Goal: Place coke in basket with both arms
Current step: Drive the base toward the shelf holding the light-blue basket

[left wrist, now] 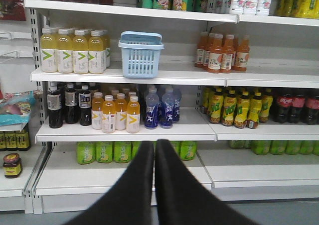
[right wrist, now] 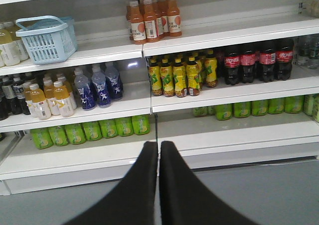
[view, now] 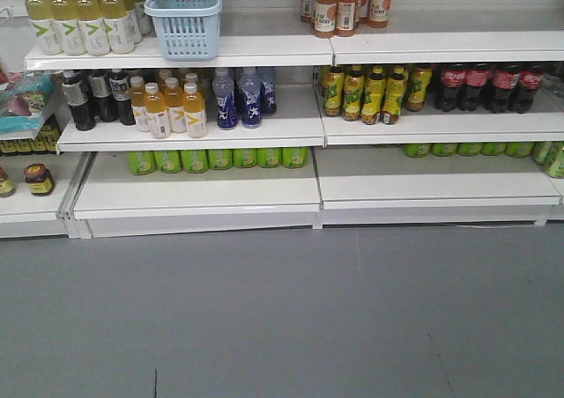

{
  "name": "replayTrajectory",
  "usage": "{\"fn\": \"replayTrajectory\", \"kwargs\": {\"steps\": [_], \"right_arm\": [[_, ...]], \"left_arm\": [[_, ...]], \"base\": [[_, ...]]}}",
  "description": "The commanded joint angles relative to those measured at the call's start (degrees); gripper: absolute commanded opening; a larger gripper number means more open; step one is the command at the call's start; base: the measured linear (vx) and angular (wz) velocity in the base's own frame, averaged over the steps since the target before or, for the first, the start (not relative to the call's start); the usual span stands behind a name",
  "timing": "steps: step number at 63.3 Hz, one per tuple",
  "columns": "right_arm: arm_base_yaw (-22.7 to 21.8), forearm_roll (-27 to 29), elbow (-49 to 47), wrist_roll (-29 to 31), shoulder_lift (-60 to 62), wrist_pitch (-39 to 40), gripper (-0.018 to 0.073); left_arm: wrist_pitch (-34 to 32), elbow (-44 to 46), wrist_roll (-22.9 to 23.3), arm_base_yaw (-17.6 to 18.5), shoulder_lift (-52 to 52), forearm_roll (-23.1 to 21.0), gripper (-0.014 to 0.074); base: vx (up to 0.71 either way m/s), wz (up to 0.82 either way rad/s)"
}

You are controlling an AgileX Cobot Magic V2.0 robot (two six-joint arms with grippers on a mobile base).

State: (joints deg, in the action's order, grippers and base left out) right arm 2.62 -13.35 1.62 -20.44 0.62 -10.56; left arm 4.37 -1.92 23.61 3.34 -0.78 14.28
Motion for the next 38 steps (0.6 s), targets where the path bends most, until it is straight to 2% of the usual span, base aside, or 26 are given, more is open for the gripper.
{"fn": "replayTrajectory", "kwargs": {"steps": [1,38], "right_arm": [[-0.16,-0.77,0.49,0.39,1.01,4.12,-0.0004],[-0.16,-0.77,0.49,0.39,1.01,4.12,-0.0004]], "left_arm": [[-3.69,0.04,0.47,0.10,-0.73,-0.47,-0.0006],[-3.69,0.04,0.47,0.10,-0.73,-0.47,-0.0006]], "base": [[0.10,0.13],[0.17,0.07]]}}
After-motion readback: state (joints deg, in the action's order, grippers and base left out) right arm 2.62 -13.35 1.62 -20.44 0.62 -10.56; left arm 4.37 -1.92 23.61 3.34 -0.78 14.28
